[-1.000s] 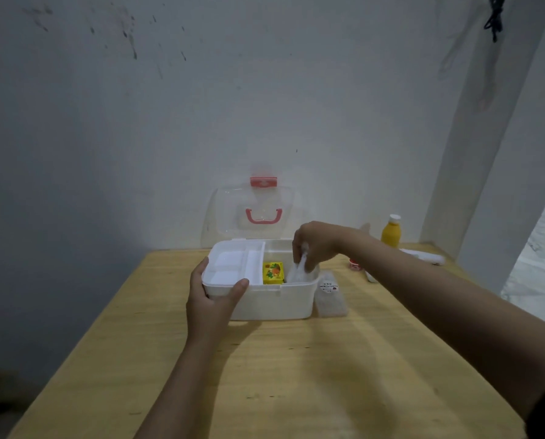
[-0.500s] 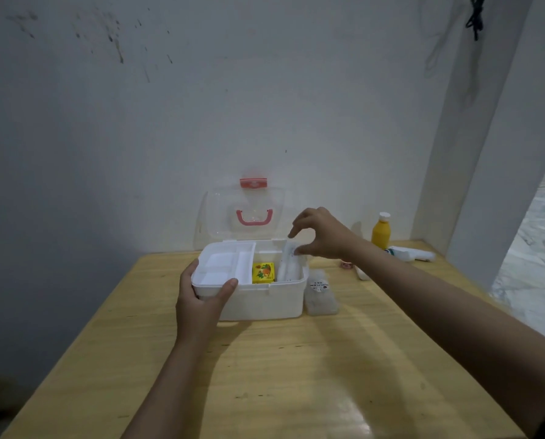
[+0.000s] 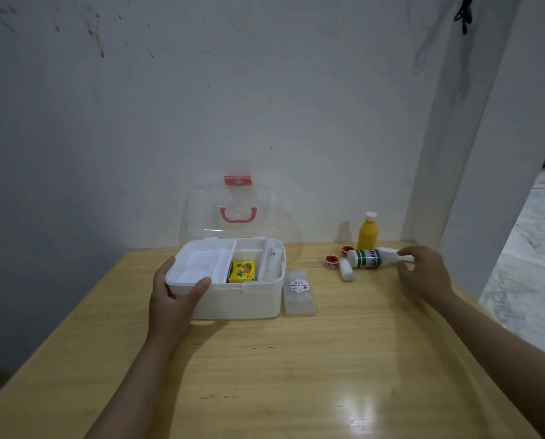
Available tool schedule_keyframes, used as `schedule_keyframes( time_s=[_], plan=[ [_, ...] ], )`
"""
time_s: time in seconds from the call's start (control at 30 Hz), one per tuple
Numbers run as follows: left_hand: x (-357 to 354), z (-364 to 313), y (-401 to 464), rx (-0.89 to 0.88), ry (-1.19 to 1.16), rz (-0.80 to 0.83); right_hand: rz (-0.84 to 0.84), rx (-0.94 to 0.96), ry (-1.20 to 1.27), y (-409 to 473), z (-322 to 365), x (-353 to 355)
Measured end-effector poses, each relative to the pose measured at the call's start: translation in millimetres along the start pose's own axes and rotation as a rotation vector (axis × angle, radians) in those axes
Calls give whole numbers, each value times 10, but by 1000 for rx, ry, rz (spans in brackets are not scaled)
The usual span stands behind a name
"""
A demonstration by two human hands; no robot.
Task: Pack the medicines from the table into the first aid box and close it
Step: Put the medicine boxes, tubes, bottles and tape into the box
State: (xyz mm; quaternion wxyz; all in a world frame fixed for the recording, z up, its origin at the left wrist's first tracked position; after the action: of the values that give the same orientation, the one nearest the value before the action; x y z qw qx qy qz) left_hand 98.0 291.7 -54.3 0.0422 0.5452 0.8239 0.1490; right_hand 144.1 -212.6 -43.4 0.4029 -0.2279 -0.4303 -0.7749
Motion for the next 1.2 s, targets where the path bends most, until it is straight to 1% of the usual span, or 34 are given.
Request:
schedule_keyframes(
  time_s=[0.1,0.2,0.27,0.57,0.77,1.0,1.1,1.2],
  plan=[
    [4,-8,-1,-7,15,-12,23,-103,-77,53,-315,-29],
    [1,-1,-7,-2,12,-19,111,-143,-113,144,-502,-135],
    [-1,6,-4,2,13,-20,132,-166,-110,189,-569,-188],
    [-20,3,-3,-26,10,-32,31,-141,-132,239,-617,-168],
    [-7,20,-4,-21,17,-43,33,-145,8,245,-623,-198],
    [-1,19,-12,3,4,-37,-105,-142,112,86,-574,1],
    [3,17,-19,7,5,-32,-197,-103,155,-69,-390,212],
    [4,26,-24,16,-10,-25,-277,-36,202,-238,-52,476]
  ],
)
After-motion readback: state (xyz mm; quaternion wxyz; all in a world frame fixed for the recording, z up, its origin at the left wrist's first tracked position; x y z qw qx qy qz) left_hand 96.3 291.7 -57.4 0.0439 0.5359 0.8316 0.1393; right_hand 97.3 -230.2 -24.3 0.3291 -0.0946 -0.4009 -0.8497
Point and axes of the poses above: each hand's wrist, its own y-axis towards the middle knuckle, its own x-axis out of the back of the hand, z = x × y, the point moved 8 cm from there along y, towards the middle knuckle, and after that the axes turned 3 degrees about x, right-handed, at the moved point
